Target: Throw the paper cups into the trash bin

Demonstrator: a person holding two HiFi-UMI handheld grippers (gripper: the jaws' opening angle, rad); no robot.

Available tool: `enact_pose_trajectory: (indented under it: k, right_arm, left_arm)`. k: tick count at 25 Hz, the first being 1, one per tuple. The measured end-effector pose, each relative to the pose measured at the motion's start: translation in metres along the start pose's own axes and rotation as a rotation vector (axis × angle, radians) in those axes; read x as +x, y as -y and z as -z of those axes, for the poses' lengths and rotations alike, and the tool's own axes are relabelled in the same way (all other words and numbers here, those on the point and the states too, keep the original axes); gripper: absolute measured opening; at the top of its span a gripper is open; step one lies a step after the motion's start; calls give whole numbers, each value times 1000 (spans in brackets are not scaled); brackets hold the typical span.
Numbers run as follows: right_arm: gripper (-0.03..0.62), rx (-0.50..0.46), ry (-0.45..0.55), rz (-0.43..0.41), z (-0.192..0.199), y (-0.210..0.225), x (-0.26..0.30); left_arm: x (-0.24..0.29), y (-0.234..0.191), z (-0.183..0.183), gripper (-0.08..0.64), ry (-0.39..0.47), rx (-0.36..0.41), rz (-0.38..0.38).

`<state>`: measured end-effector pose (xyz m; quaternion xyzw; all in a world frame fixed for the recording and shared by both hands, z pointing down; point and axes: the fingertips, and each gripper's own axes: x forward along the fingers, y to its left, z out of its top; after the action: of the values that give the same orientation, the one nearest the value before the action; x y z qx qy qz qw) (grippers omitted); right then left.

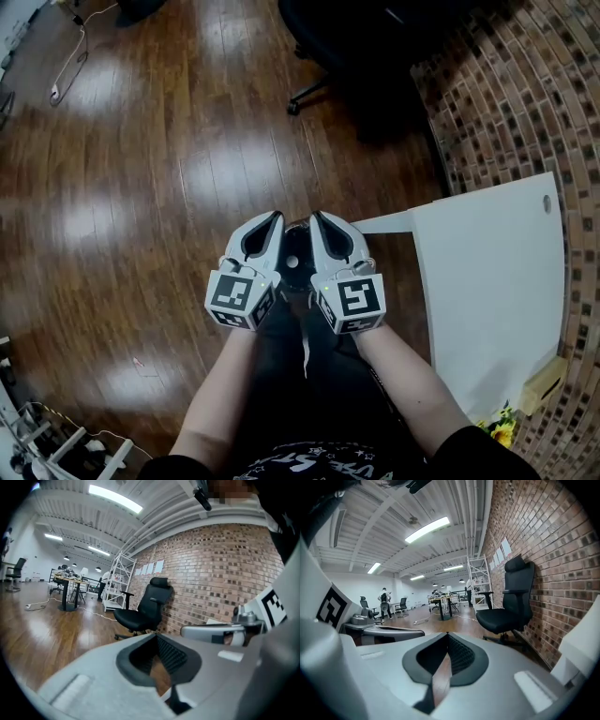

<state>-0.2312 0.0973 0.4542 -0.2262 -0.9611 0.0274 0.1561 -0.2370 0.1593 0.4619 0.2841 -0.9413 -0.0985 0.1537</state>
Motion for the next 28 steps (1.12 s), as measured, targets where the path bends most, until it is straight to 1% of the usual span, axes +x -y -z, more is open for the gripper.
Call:
enact_pose_trajectory:
  k: [4,10,14,17,20,24,28]
  right_arm:
    - [8,-41,70,-12,-39,-5,-5]
    - [8,-110,156,-57,-93,-21,-14]
    - [8,-148,203,-73,-123,-28,-26]
    - [8,-173,224,-71,-139,-30,-34]
    - [8,-164,252,-87,-161,-36,-41]
    - [8,-204,287,-96,-173,-31,-51]
    - [8,-198,297,-127,-178,-41,-61]
  left_arm:
    - [-8,1,-32,3,56,27,-5]
    - [-22,13,-84,3,133,58,18]
    - [-31,20,-109,3,181,78,24]
    - [-34,29,-127,3,206,93,37]
    - [-36,34,-144,3,242,119,44]
    - [-36,48,-161,3,284,136,62]
    - [-47,62,-169,3,258,145,70]
